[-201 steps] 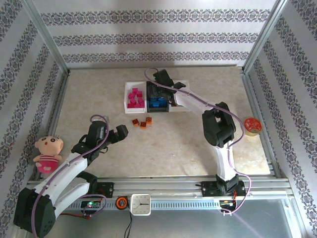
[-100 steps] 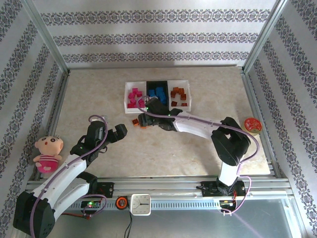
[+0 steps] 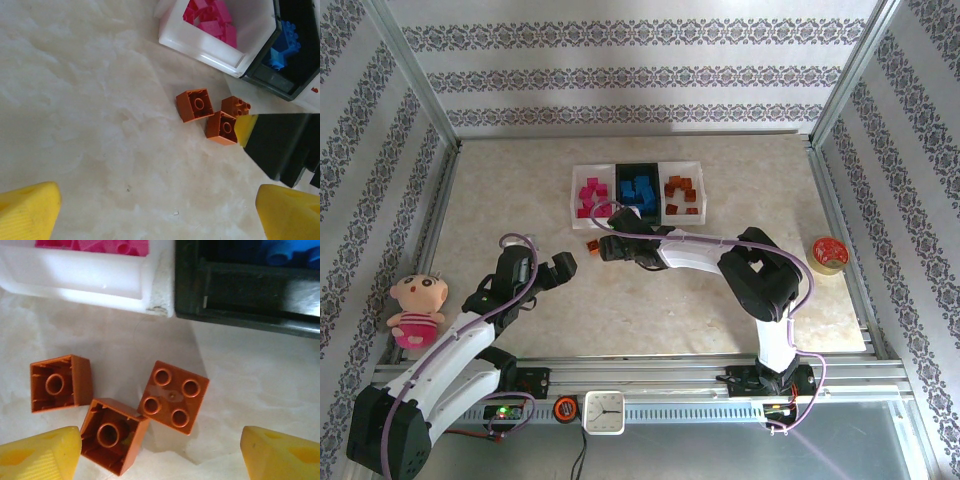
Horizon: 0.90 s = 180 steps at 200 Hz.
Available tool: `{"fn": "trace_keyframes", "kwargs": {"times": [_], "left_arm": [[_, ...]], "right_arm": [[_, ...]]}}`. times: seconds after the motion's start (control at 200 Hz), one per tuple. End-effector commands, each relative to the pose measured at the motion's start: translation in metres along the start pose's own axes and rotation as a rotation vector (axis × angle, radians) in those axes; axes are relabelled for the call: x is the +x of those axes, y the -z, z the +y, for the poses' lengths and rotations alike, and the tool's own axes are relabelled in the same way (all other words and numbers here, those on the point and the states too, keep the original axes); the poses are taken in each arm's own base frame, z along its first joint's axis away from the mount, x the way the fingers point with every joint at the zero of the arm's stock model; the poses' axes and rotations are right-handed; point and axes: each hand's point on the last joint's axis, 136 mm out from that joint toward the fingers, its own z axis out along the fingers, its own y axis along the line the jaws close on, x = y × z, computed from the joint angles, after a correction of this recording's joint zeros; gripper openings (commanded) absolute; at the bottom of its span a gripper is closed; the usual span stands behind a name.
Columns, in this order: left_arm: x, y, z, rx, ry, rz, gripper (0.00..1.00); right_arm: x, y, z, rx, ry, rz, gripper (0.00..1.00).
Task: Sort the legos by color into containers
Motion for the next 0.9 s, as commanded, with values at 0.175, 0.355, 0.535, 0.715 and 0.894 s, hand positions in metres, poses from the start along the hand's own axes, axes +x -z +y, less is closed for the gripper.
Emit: {"fn": "trace_keyframes", "kwargs": {"times": [0.175,0.355,0.535,0.715,0.894], "left_arm": [[0.003,-0.001,0.000,0.008,0.010,0.004,1.00],[0.003,-0.002,0.001,0.010,0.012,0.005,1.00],[0.003,-0.002,0.000,0.012,0.010,0.002,1.00],[0.003,-0.004,-0.002,0.021,-0.007,0.013,1.00],[0.003,-0.008,-0.007,0.025,-0.032,0.041,1.00]], "right_arm": [[-0.021,-0.016,-0.015,0.071,-0.073,-0.042,0.78],[-0.015,-0.024,-0.022,0.090,-0.083,-0.010,0.71],[0.001,-0.021,-0.041,0.135,-0.094,0.025,0.57],[0.019,-0.007,-0.065,0.165,-0.091,0.039,0.39],[0.013,0.019,-0.073,0.120,-0.054,-0.004,0.29]]}}
